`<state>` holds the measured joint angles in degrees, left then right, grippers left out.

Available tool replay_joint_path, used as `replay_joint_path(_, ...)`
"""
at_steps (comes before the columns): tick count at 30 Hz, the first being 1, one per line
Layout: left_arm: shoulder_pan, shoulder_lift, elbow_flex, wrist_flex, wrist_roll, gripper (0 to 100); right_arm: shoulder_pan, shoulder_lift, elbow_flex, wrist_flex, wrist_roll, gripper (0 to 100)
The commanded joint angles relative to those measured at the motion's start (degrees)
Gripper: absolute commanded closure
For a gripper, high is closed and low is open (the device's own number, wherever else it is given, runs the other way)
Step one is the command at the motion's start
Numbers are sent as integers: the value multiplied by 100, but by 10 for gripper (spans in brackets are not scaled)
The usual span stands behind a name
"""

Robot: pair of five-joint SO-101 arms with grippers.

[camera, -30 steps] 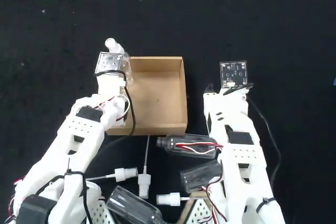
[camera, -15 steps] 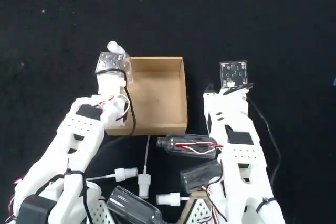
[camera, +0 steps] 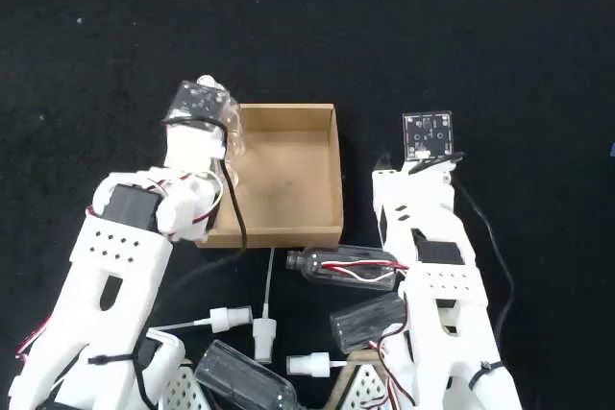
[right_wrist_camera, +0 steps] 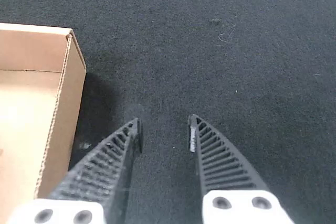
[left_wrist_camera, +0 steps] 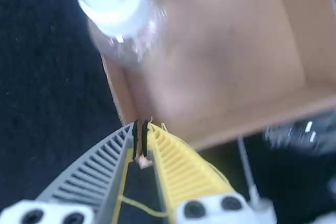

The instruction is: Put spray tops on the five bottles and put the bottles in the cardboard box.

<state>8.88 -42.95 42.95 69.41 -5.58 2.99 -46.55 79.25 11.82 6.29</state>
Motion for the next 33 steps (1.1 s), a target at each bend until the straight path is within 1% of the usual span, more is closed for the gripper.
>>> replay_joint_path(1,-31,-193,-620,1046,-967,969,53,57,-22,-149,0,868)
replay_joint_path(3,-13,-185,-743,1477,-1371,939,53,57,-22,-149,0,868)
replay_joint_path(7,-13,-185,-743,1969,-2145,785,88,57,-40,-149,0,868)
replay_joint_path(9,-4,-185,-734,2233,-2690,727,114,22,-40,-141,0,868)
replay_joint_path(12,4,-202,-743,2673,-3851,720,281,13,-75,-132,0,868)
replay_joint_path(14,171,-202,-743,3095,-4624,726,369,48,-136,-114,0,868)
replay_joint_path(15,268,-211,-716,3165,-4914,727,378,48,-136,-114,0,868)
replay_joint_path(17,549,-255,-541,3138,-5204,725,378,48,-136,-123,0,868)
replay_joint_path(19,1033,-193,-374,3121,-5336,725,396,48,-145,-141,0,868)
replay_joint_path(22,2044,-211,-84,3095,-5266,725,519,13,-154,-149,0,868)
replay_joint_path(25,3020,-246,163,3095,-5002,725,879,48,-338,-105,-35,868)
replay_joint_path(27,3503,-246,286,3086,-4879,725,1169,48,-435,-97,-334,868)
replay_joint_path(29,3785,-246,382,3007,-4826,725,1407,48,-514,-9,-642,868)
replay_joint_path(33,3820,-246,734,2479,-4809,725,1662,57,-734,273,-941,868)
